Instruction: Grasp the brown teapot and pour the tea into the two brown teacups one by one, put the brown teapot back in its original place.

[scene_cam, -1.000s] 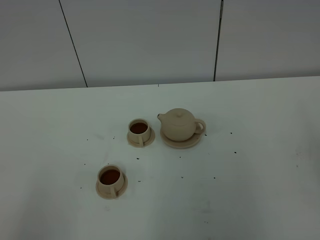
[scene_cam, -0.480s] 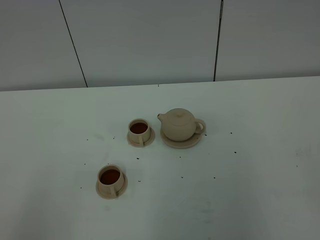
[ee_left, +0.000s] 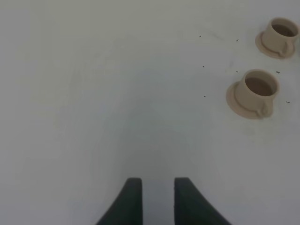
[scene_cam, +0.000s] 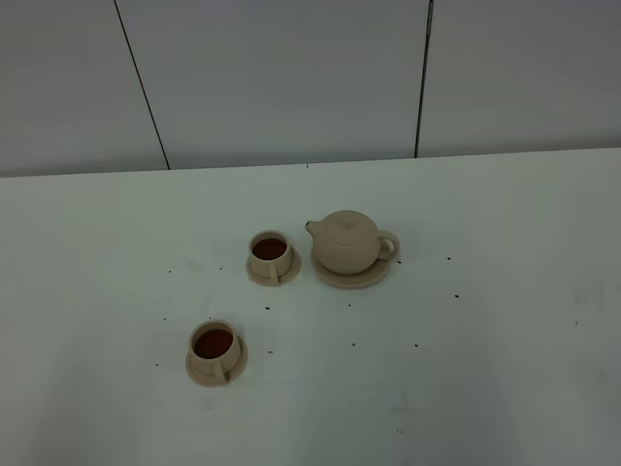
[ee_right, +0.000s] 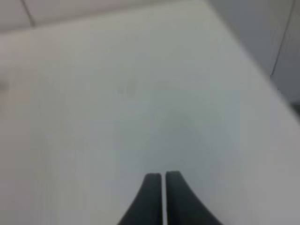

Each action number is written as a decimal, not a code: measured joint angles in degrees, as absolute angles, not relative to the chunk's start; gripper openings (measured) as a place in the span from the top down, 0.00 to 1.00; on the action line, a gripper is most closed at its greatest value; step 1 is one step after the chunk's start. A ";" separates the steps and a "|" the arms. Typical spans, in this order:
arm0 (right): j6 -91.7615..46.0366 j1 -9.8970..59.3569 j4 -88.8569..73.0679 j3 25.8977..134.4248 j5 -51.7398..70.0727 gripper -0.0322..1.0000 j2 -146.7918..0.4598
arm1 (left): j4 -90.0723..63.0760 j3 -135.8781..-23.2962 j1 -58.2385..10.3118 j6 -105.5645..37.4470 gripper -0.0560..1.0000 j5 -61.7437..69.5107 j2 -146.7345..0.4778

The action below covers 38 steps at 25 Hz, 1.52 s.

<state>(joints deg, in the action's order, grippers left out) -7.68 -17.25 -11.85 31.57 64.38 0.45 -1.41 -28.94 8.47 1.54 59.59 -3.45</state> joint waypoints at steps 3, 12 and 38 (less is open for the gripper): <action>-8.52 -17.25 -12.56 29.22 63.55 0.97 0.45 | -1.41 -28.94 8.47 1.54 0.72 59.59 -3.45; -8.65 -17.25 -8.25 28.88 63.49 0.97 0.45 | -1.41 -28.94 8.47 1.54 0.72 59.59 -3.45; -7.61 -17.25 -10.64 28.88 63.31 0.94 0.45 | -1.41 -28.94 8.47 1.54 0.72 59.59 -3.45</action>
